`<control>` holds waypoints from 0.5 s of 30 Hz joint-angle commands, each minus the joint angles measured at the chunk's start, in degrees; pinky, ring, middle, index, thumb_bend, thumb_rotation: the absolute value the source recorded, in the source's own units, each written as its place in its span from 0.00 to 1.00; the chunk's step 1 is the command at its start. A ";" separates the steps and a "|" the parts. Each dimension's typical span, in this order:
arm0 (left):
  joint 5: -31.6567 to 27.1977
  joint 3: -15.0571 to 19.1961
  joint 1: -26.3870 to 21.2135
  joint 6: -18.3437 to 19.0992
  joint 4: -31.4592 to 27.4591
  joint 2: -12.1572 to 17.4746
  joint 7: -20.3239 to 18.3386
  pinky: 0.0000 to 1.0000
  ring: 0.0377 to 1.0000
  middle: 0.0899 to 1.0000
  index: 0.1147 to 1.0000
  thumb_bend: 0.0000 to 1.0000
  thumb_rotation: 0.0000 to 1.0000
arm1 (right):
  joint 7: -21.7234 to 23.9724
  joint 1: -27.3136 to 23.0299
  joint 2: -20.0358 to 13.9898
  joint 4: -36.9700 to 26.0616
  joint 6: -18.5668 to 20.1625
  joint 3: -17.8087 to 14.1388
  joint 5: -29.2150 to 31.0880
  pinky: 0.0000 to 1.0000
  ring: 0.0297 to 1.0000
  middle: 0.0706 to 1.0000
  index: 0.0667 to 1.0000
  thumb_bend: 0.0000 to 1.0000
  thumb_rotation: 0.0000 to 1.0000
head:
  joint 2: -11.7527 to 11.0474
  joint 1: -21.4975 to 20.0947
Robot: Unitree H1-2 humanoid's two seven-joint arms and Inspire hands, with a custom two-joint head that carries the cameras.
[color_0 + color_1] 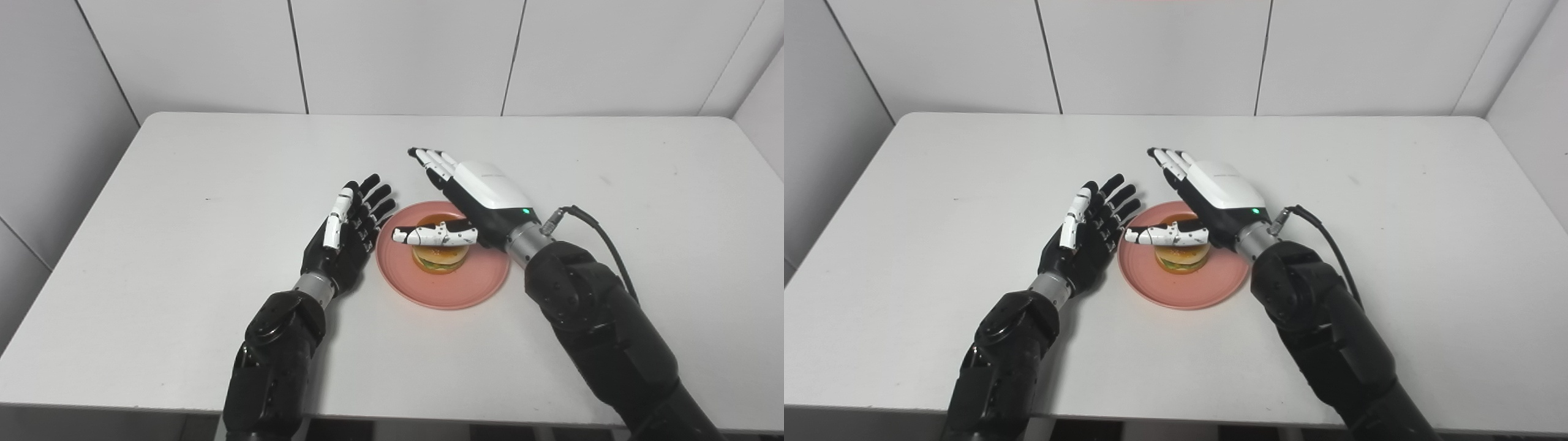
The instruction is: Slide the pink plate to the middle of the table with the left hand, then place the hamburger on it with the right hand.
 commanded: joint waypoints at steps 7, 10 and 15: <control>2.45 0.80 0.97 -3.31 0.12 1.40 1.15 0.97 0.95 0.95 0.94 0.36 1.00 | -6.42 3.59 3.53 -2.04 -3.35 -12.38 16.06 0.96 1.00 1.00 1.00 0.93 1.00 | -0.69 -0.36; 4.82 0.65 1.88 -6.70 -0.77 2.03 1.51 1.00 0.98 0.98 0.97 0.37 1.00 | -5.73 5.91 6.20 -0.05 -2.20 -17.49 26.68 1.00 1.00 1.00 1.00 0.93 1.00 | -0.93 -0.72; 10.33 -0.47 4.42 -12.78 -2.49 3.15 2.52 1.00 1.00 1.00 0.99 0.36 1.00 | -6.05 10.18 9.77 1.19 1.75 -23.27 38.19 1.00 1.00 1.00 1.00 0.99 1.00 | -1.06 -0.55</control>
